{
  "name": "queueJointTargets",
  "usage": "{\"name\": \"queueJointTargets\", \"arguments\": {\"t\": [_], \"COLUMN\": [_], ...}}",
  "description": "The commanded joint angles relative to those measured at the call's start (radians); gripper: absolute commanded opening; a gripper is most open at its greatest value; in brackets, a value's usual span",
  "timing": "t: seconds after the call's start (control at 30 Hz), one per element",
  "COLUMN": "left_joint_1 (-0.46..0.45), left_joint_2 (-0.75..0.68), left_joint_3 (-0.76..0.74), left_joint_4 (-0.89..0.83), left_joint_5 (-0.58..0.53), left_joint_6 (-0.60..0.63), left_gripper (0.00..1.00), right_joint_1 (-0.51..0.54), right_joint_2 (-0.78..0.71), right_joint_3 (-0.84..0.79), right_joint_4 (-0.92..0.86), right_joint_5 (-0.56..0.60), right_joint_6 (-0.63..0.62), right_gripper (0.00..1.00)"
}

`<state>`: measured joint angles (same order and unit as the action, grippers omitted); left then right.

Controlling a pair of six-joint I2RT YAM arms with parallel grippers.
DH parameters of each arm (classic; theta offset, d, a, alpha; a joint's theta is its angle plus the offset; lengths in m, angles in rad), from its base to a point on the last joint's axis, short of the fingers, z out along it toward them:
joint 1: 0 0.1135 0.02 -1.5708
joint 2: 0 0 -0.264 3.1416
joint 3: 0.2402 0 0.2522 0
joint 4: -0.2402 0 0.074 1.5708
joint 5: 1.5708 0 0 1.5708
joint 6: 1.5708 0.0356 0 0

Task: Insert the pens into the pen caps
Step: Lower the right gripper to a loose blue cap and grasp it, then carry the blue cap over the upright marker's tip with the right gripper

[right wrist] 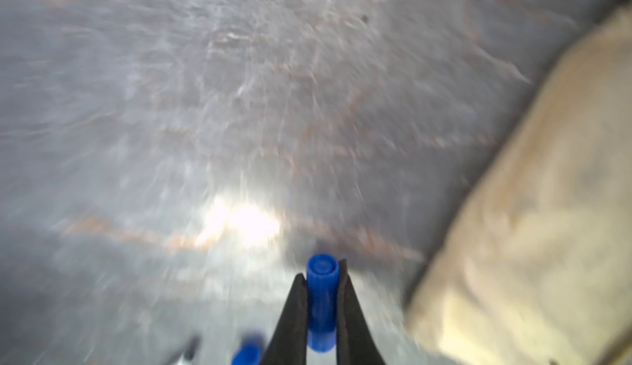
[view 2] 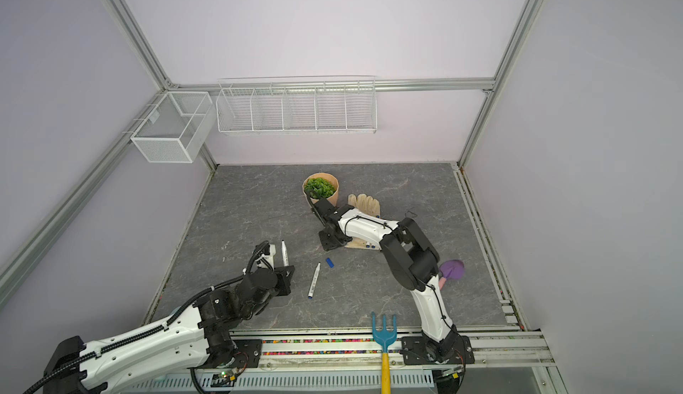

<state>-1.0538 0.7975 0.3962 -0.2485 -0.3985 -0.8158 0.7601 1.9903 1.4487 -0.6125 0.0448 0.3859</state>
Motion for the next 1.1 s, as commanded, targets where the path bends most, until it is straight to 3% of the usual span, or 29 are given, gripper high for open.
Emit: {"name": "queueJointTargets", "arguments": {"t": [0.0, 0.13, 0.33, 0.53, 0.73, 1.07], "left_joint_1": [0.002, -0.005, -0.015, -0.029, -0.041, -0.049], "left_joint_2": [0.056, 0.162, 0.327, 0.421, 0.427, 0.423], "left_joint_3": [0.036, 0.060, 0.169, 0.237, 0.251, 0.253], "left_joint_4": [0.116, 0.243, 0.312, 0.308, 0.287, 0.283], "left_joint_5": [0.124, 0.209, 0.271, 0.288, 0.278, 0.266], "left_joint_6": [0.102, 0.146, 0.211, 0.228, 0.230, 0.230], "left_gripper": [0.00, 0.00, 0.00, 0.00, 0.00, 0.00], "right_joint_1": [-0.054, -0.088, -0.104, -0.122, -0.123, -0.123], "right_joint_2": [-0.250, -0.480, -0.679, -0.689, -0.657, -0.645], "right_joint_3": [-0.166, -0.386, -0.557, -0.597, -0.590, -0.577], "right_joint_4": [0.235, 0.422, 0.593, 0.706, 0.762, 0.693], "right_joint_5": [-0.186, -0.313, -0.346, -0.392, -0.424, -0.473], "right_joint_6": [0.052, 0.088, 0.115, 0.193, 0.227, 0.187], "right_gripper": [0.07, 0.09, 0.09, 0.09, 0.08, 0.08]}}
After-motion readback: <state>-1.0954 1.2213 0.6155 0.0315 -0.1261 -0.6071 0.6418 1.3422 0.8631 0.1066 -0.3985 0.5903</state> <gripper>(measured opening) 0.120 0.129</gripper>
